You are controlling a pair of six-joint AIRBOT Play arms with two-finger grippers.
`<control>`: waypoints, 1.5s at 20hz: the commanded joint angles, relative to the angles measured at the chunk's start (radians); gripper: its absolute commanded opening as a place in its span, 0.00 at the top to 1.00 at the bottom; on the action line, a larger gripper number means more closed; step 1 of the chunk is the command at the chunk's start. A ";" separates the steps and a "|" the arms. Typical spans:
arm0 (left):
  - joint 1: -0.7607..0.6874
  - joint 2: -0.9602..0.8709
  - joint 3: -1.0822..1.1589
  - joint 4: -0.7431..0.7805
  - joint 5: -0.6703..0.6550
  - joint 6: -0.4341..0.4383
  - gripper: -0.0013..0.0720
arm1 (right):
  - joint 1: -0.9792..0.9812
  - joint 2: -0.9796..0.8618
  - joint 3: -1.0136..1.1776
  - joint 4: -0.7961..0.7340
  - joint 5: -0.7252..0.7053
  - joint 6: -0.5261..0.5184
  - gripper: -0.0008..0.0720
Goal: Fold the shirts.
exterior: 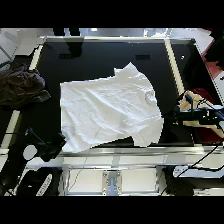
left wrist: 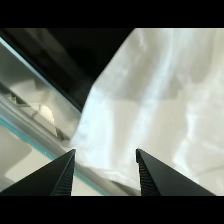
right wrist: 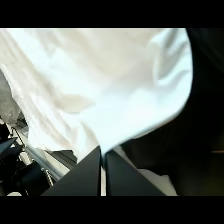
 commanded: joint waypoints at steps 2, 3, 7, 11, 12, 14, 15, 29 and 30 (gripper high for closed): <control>0.001 -0.001 -0.028 -0.101 -0.090 -0.014 0.58 | 0.000 0.001 0.060 0.029 0.029 -0.001 0.96; 0.001 -0.001 -0.028 -0.104 -0.122 -0.015 0.58 | -0.001 0.001 0.061 0.034 0.029 -0.001 0.96; 0.001 -0.001 -0.031 -0.092 -0.116 -0.014 0.58 | 0.000 0.001 0.061 0.034 0.028 -0.002 0.96; 0.001 -0.001 -0.074 -0.092 0.037 -0.048 0.58 | 0.000 0.001 0.061 0.037 0.032 -0.002 0.96; 0.001 -0.003 -0.086 -0.098 0.073 -0.048 0.58 | 0.000 0.001 0.061 0.041 0.035 -0.002 0.96; 0.001 -0.003 -0.104 -0.101 0.087 -0.082 0.58 | 0.000 0.001 0.061 0.044 0.038 -0.002 0.96; 0.001 -0.003 -0.110 -0.101 0.090 -0.084 0.58 | 0.000 0.001 0.061 0.044 0.038 -0.002 0.96; 0.001 0.121 0.004 -0.078 0.851 0.182 0.97 | -0.001 0.238 0.178 0.051 0.035 -0.008 0.96; 0.001 0.142 0.084 -0.043 0.829 0.276 0.97 | -0.001 0.312 0.227 0.050 0.052 -0.002 0.96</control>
